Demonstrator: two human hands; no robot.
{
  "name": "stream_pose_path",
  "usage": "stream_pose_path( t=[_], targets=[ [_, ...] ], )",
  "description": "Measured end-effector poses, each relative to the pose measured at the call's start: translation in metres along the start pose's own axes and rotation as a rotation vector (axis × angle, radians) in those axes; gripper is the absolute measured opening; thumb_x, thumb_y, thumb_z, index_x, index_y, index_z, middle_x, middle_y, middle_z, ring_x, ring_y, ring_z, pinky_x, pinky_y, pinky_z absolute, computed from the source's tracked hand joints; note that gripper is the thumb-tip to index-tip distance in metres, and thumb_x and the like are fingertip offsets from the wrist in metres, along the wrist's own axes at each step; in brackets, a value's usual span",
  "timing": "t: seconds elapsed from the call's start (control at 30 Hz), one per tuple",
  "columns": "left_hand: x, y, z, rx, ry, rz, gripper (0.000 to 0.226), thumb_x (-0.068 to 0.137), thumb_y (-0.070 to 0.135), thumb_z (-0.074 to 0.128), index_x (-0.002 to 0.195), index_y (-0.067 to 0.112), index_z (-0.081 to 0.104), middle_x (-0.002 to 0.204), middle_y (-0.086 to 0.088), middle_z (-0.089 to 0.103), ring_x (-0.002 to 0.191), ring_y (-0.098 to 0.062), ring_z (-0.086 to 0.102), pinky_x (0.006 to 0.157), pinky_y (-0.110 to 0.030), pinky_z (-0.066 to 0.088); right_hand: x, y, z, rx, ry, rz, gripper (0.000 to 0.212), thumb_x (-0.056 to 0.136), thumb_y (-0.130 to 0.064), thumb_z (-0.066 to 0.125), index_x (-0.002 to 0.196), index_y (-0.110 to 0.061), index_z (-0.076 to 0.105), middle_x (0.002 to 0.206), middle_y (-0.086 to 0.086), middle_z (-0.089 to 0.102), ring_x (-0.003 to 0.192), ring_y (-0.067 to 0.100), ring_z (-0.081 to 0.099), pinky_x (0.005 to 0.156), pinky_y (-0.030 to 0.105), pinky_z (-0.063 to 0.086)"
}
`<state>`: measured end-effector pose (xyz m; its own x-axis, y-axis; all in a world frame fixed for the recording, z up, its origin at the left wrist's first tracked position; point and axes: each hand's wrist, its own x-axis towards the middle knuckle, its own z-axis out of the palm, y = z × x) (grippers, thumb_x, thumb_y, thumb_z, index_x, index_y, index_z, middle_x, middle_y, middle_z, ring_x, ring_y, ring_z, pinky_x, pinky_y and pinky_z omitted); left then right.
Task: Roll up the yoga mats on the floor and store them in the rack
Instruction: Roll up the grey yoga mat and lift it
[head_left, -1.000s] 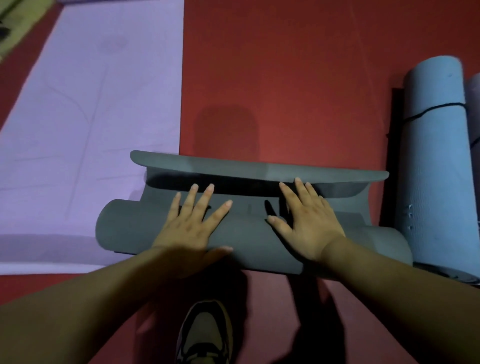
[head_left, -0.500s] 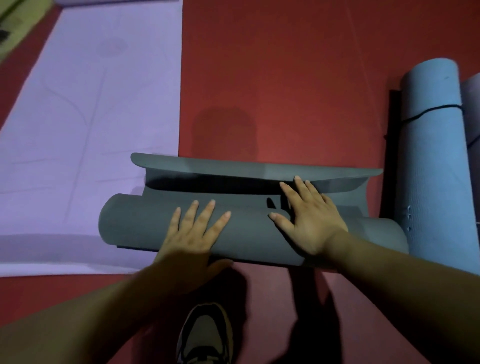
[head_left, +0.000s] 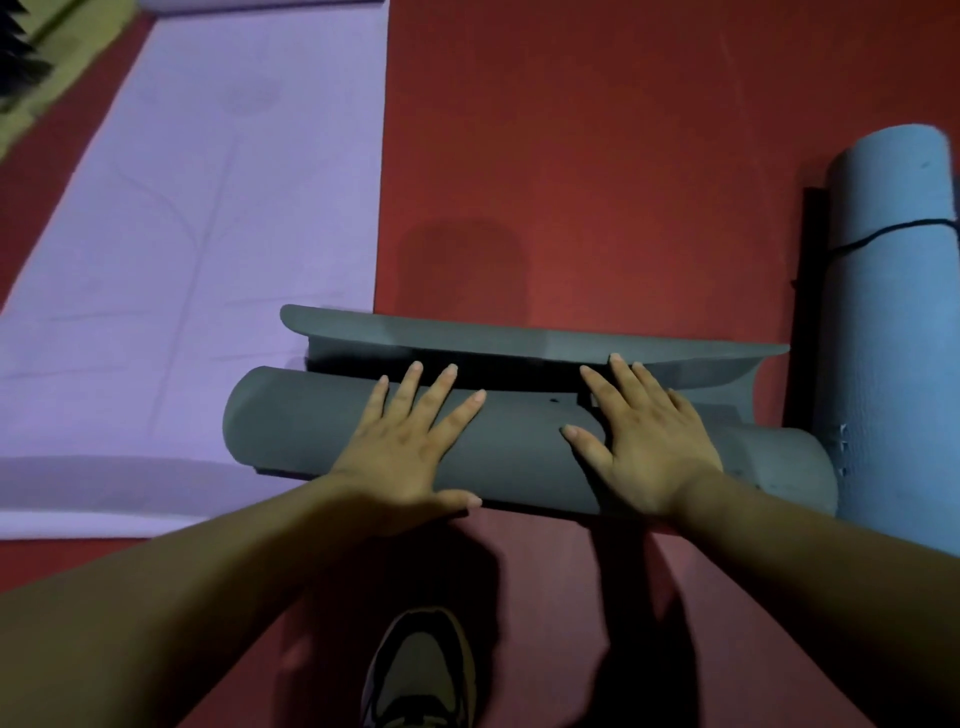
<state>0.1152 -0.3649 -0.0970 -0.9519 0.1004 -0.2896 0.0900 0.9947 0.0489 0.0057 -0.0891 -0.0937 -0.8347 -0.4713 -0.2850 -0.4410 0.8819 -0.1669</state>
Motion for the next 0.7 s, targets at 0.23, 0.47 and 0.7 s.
stream_pose_path(
  t=[0.23,0.47,0.7],
  targets=[
    [-0.01,-0.005,0.021,0.025,0.087,0.03,0.113,0.076,0.095,0.038,0.16,0.04,-0.015,0.171,-0.004,-0.01,0.157,-0.035,-0.006,0.123,-0.058,-0.005,0.018,0.006,-0.006,0.032,0.015,-0.009,0.081,0.092,-0.08,0.013,0.162,-0.039,0.003,0.172,-0.002,0.0,0.158,0.019,-0.001,0.127,0.048,0.014],
    [0.015,-0.014,0.002,0.041,0.019,0.037,0.122,0.069,0.096,0.04,0.15,0.044,-0.034,0.167,0.0,-0.026,0.154,-0.03,-0.025,0.123,-0.057,-0.011,-0.009,0.003,0.0,-0.101,-0.016,-0.065,0.091,0.083,-0.089,0.009,0.16,-0.042,-0.004,0.172,0.001,-0.007,0.158,0.023,-0.004,0.125,0.053,0.012],
    [0.006,-0.007,0.01,0.056,0.069,0.005,0.122,0.072,0.097,0.039,0.148,0.041,-0.039,0.166,-0.003,-0.031,0.151,-0.032,-0.03,0.121,-0.059,-0.015,0.017,0.013,-0.012,-0.029,-0.04,-0.081,0.093,0.084,-0.091,0.019,0.16,-0.043,-0.004,0.172,0.0,-0.003,0.158,0.021,-0.002,0.125,0.052,0.014]
  ],
)
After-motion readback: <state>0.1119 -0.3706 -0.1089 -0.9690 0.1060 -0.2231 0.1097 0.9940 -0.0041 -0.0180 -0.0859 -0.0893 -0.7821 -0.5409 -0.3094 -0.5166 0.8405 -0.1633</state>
